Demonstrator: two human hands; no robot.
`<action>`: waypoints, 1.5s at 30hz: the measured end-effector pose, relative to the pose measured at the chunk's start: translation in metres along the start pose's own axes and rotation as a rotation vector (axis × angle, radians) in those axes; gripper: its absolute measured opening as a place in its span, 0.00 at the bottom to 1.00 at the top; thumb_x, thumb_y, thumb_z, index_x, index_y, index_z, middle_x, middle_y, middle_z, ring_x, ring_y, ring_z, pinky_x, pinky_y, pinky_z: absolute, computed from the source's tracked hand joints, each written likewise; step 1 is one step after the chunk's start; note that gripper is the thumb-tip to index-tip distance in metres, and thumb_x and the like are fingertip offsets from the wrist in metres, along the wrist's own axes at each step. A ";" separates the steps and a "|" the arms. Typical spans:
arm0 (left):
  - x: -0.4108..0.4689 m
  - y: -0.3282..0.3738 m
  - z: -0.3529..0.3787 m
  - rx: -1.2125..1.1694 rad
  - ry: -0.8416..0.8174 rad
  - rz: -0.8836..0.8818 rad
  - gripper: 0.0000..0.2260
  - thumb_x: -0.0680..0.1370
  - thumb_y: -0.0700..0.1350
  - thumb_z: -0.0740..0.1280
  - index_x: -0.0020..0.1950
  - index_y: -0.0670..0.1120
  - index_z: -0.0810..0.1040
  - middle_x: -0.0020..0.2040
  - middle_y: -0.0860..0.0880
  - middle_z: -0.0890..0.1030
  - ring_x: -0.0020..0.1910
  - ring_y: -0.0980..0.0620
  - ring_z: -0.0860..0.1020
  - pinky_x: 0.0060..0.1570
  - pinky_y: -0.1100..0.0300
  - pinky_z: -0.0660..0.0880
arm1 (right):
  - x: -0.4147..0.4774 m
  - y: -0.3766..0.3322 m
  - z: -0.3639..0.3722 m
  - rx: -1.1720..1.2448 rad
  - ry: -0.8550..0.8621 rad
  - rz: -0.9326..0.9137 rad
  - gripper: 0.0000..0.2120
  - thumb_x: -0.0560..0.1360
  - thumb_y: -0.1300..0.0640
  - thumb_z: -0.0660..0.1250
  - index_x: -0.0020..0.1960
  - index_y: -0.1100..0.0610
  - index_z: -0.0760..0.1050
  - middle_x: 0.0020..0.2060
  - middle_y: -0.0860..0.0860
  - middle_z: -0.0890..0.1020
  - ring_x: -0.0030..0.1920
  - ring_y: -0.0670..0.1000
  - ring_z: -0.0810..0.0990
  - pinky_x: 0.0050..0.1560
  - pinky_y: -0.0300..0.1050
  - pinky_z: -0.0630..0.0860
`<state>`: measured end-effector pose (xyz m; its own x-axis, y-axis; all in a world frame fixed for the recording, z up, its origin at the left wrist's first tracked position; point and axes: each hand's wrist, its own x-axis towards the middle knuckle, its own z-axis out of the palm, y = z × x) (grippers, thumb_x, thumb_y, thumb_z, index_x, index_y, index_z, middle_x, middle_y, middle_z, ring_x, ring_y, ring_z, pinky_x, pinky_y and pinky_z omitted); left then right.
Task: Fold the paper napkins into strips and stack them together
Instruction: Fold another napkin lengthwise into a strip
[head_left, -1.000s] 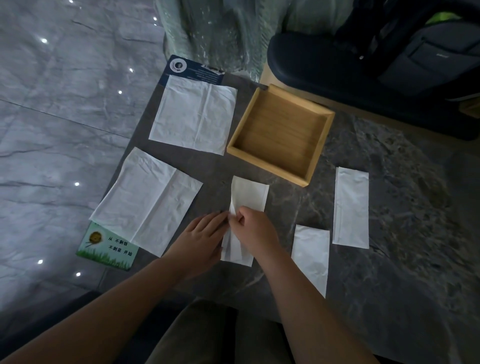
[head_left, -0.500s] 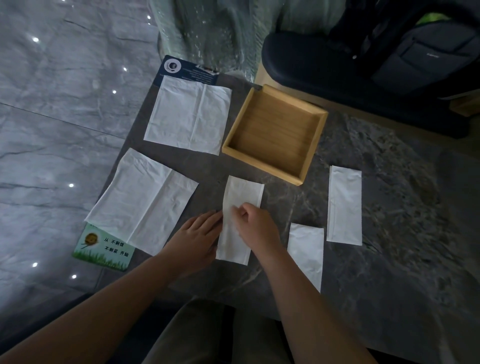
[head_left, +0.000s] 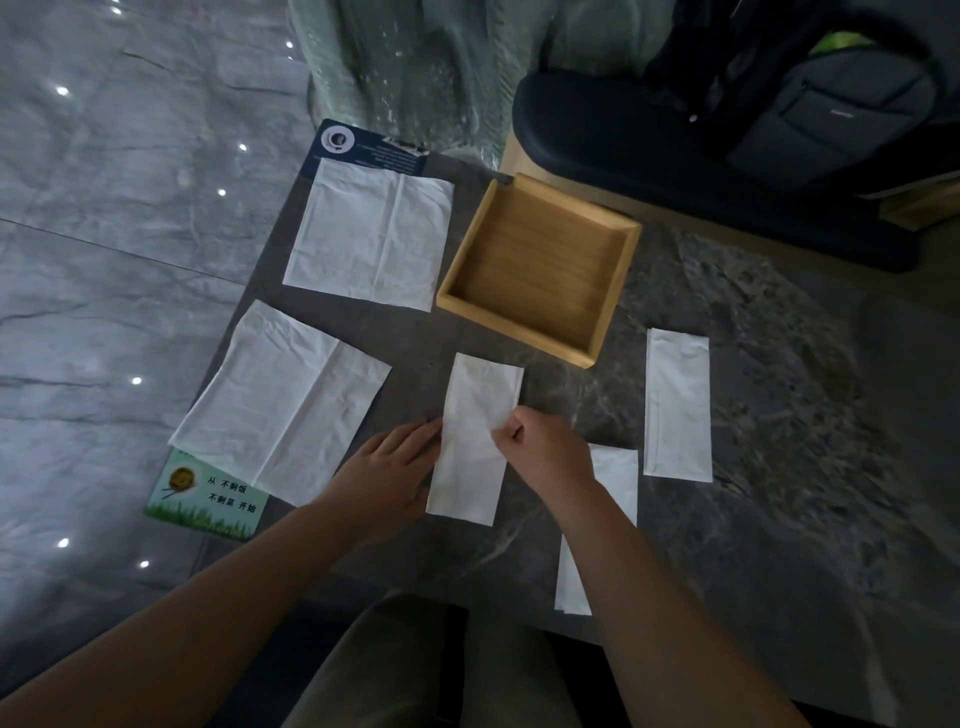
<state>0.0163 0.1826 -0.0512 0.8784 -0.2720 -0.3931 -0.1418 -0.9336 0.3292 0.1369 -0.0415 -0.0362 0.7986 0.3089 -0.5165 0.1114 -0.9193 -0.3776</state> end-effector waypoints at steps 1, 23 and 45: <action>0.000 0.001 -0.001 -0.026 -0.010 -0.013 0.31 0.83 0.59 0.63 0.83 0.50 0.58 0.83 0.48 0.62 0.80 0.43 0.63 0.77 0.44 0.62 | 0.000 0.000 -0.001 -0.015 -0.001 -0.003 0.12 0.83 0.40 0.68 0.50 0.49 0.78 0.41 0.42 0.82 0.43 0.48 0.83 0.48 0.47 0.83; -0.013 0.079 0.023 0.042 -0.017 0.257 0.27 0.84 0.56 0.56 0.80 0.43 0.64 0.81 0.41 0.62 0.80 0.43 0.62 0.77 0.45 0.65 | 0.020 -0.005 -0.027 0.001 -0.167 0.025 0.12 0.82 0.42 0.68 0.48 0.50 0.77 0.42 0.49 0.84 0.44 0.51 0.84 0.51 0.54 0.83; -0.065 -0.081 -0.038 -0.288 0.300 -0.526 0.24 0.82 0.54 0.65 0.78 0.52 0.68 0.81 0.48 0.64 0.79 0.44 0.62 0.76 0.39 0.65 | 0.022 -0.132 0.013 0.666 -0.257 0.096 0.09 0.81 0.45 0.69 0.55 0.49 0.81 0.48 0.49 0.87 0.52 0.51 0.87 0.62 0.57 0.84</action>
<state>-0.0118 0.2845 -0.0200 0.8921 0.3177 -0.3214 0.4307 -0.8132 0.3914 0.1327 0.0894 -0.0078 0.6129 0.3575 -0.7047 -0.4024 -0.6263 -0.6677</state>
